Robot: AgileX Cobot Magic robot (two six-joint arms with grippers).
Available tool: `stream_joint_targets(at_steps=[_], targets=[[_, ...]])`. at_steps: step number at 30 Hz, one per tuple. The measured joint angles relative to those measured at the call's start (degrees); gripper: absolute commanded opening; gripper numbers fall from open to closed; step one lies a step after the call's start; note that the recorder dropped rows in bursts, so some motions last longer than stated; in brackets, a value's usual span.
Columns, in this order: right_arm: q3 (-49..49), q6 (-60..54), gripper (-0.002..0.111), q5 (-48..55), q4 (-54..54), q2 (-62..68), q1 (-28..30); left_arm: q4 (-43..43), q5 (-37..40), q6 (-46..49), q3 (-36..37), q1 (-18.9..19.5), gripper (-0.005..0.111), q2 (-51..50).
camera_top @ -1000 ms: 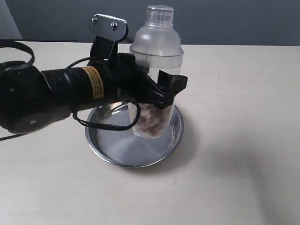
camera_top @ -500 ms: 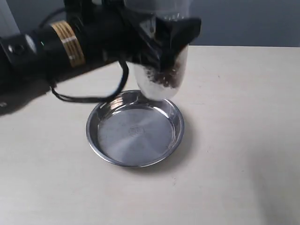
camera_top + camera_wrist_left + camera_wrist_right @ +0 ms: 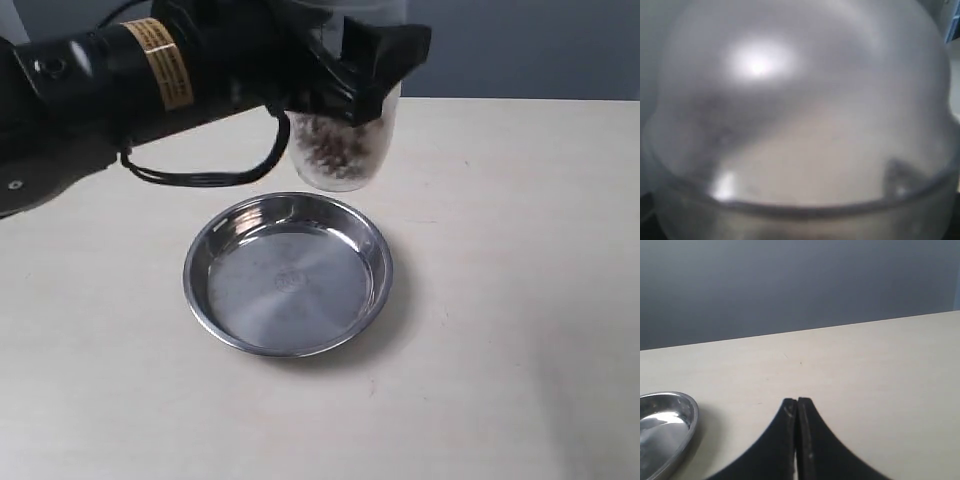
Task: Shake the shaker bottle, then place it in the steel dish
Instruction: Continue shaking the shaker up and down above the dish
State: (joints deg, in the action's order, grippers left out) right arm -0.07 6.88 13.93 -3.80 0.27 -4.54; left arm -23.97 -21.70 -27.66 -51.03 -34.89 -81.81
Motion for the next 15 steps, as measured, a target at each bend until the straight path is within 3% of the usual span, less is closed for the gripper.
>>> stream_joint_targets(at_steps=[3, 5, 8, 11, 15], targets=[[0.0, 0.0, -0.001, 0.0, 0.0, 0.0, 0.0, 1.32, -0.73, -0.34, 4.05, 0.0, 0.0, -5.15], [0.0, 0.0, -0.001, 0.0, 0.0, 0.0, 0.0, 1.32, 3.79, -0.61, 6.48, 0.0, 0.0, -9.09], [0.0, 0.0, -0.001, 0.0, 0.08, 0.0, 0.0, 1.1, 5.47, 2.34, 4.03, 0.0, 0.0, -5.35], [0.0, 0.0, -0.001, 0.0, 0.08, 0.0, 0.0, 2.11, 2.42, 4.01, -1.28, 0.0, 0.0, -0.67], [0.0, 0.0, -0.001, 0.0, 0.08, 0.0, 0.0, 3.0, 0.53, 1.65, 2.12, 0.0, 0.0, -4.2]])
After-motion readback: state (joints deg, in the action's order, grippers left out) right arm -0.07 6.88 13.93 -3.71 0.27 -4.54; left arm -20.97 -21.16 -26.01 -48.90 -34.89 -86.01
